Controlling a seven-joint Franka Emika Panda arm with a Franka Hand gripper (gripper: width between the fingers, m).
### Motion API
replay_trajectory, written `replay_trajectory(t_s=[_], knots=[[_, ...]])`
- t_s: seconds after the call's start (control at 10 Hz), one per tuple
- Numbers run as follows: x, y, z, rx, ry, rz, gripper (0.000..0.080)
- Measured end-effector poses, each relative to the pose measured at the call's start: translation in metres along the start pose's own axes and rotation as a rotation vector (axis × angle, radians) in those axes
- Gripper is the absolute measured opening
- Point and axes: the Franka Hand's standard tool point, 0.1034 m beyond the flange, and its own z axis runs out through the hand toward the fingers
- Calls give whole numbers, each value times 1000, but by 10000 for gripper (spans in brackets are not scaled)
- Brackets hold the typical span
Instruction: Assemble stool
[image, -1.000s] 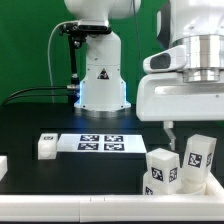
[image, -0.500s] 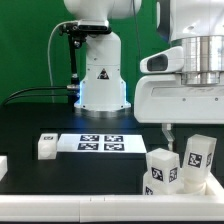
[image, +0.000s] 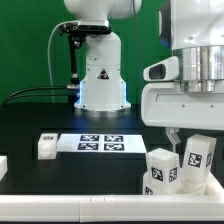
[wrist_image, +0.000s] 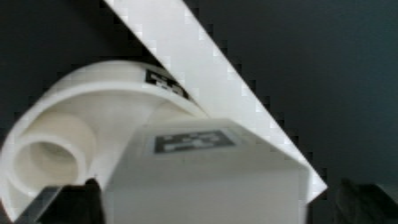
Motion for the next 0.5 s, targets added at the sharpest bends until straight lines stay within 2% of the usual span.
replay_trajectory(t_s=[0.2,0.3,0.4,0.5], knots=[[0,0,0,0,0,24,626],[0,0,1,-1,-1,56,456],[0,1,1,-2,-2,148,456],[0,2,1,-3,-1,206,332]])
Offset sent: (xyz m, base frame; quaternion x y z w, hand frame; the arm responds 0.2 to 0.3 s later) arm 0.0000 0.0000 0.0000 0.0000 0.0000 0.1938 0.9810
